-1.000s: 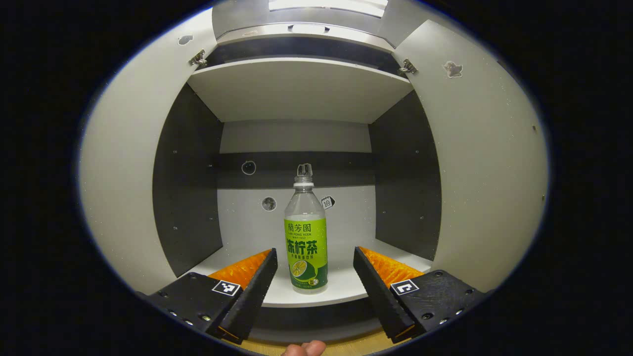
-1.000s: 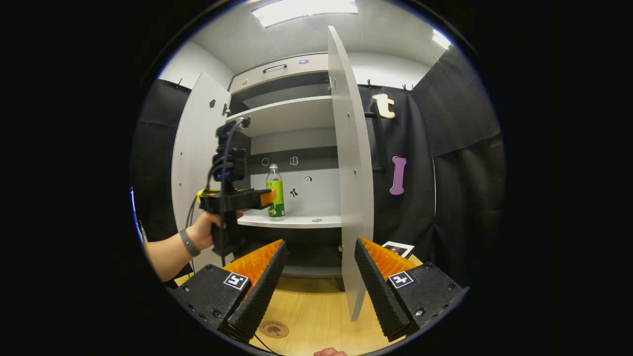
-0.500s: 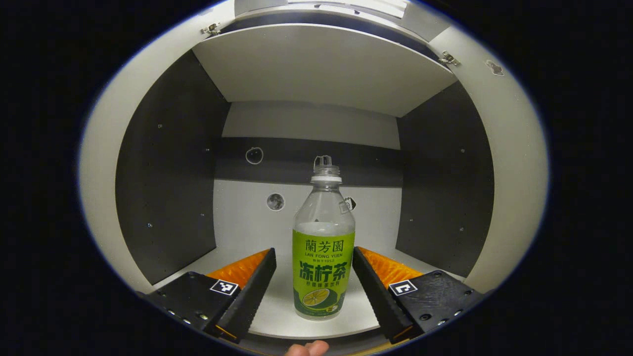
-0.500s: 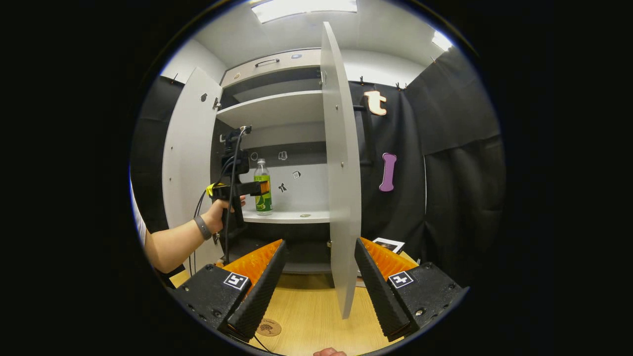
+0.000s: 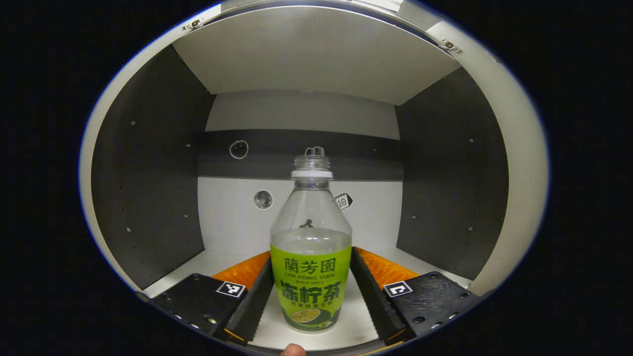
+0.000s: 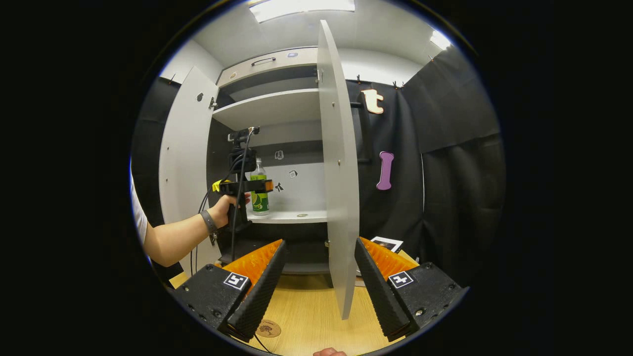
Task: Grasp the bottle in the cabinet with the left hand and place it on the coaster, then close the right door with the right hand and the left door with the left hand.
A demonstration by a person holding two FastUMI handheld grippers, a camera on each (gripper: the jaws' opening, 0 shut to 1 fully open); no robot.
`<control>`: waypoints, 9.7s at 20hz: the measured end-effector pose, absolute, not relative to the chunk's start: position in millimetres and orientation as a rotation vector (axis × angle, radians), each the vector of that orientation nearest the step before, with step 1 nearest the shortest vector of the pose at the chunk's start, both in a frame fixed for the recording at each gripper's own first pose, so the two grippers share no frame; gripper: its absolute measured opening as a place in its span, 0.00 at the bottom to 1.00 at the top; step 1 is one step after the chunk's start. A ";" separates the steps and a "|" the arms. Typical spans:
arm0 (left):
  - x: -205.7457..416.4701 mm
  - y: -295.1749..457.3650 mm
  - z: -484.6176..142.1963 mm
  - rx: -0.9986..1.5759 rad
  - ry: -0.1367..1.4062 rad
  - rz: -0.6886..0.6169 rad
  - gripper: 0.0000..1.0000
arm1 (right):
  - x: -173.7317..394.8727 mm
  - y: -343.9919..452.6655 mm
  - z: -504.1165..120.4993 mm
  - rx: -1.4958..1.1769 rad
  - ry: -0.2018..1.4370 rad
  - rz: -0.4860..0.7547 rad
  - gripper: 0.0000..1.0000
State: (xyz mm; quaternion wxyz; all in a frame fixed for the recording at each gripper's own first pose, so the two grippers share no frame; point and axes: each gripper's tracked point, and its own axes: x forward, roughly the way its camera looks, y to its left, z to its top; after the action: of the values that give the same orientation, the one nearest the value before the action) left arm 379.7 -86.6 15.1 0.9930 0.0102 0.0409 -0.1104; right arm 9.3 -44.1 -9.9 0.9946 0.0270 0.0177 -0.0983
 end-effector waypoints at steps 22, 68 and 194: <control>203.2 -76.0 24.2 0.020 0.040 -0.293 0.70 | -1.8 -15.7 3.3 0.030 0.024 -0.054 0.85; 27.7 -89.7 -210.9 0.009 0.117 -0.162 0.94 | -21.4 -29.7 58.3 0.040 0.001 -0.090 0.85; 112.8 181.3 110.5 -0.053 -0.061 0.183 0.92 | -11.0 -53.3 -20.4 0.115 0.011 0.012 0.82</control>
State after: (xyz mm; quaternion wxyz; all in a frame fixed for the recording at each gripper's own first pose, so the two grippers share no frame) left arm 112.8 181.3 110.5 0.9950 -0.0263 -0.0304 0.0913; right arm -11.0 -53.3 -20.4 0.9983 0.0573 0.0057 0.0062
